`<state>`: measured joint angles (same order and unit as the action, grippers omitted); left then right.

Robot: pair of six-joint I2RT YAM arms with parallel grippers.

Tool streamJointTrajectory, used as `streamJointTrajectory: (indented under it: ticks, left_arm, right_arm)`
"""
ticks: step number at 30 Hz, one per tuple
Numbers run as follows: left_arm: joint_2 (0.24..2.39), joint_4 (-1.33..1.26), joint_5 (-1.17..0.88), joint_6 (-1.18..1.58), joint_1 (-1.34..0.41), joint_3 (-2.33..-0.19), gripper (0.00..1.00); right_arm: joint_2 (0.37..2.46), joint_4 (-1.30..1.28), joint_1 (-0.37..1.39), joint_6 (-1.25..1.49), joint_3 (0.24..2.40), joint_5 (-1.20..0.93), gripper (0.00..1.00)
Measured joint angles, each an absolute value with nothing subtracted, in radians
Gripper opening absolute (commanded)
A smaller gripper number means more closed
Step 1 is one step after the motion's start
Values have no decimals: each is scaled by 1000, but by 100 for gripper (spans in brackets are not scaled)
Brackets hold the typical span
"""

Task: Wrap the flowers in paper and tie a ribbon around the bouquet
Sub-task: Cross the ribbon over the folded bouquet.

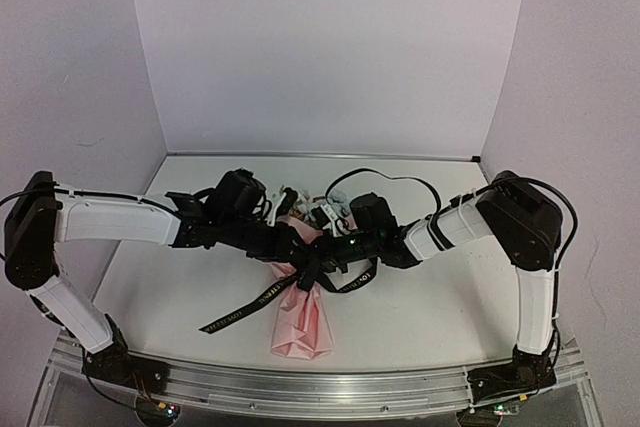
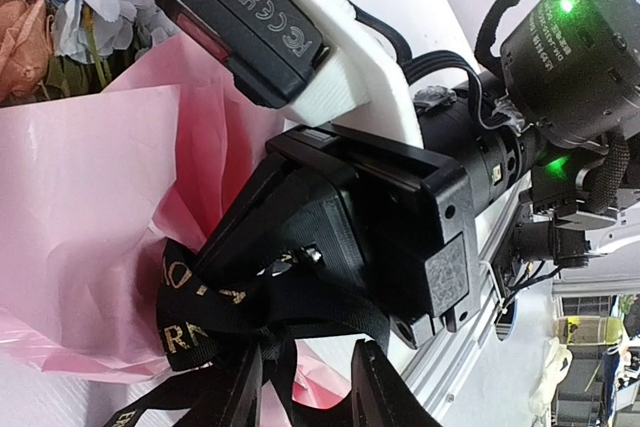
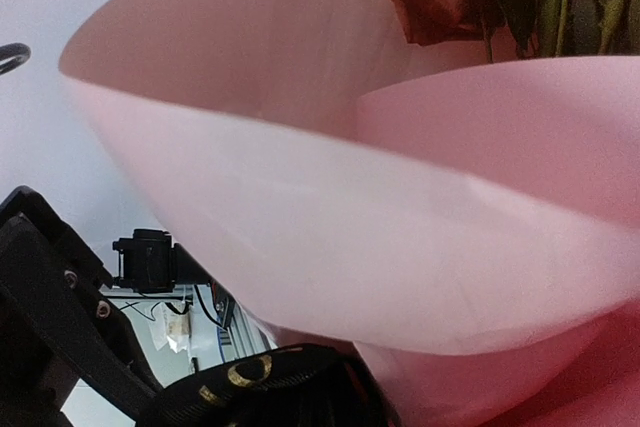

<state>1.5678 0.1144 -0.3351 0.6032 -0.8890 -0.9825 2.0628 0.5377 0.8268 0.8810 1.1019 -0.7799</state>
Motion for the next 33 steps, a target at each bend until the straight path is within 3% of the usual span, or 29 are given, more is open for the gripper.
streamJointTrajectory:
  ticks: [7, 33]
  left_arm:
    - [1515, 115, -270, 632, -884, -941, 26]
    - [1514, 58, -240, 712, -850, -853, 24]
  right_arm:
    - [2063, 538, 827, 881, 1102, -781, 0]
    - [2063, 538, 827, 903, 1120, -793, 0]
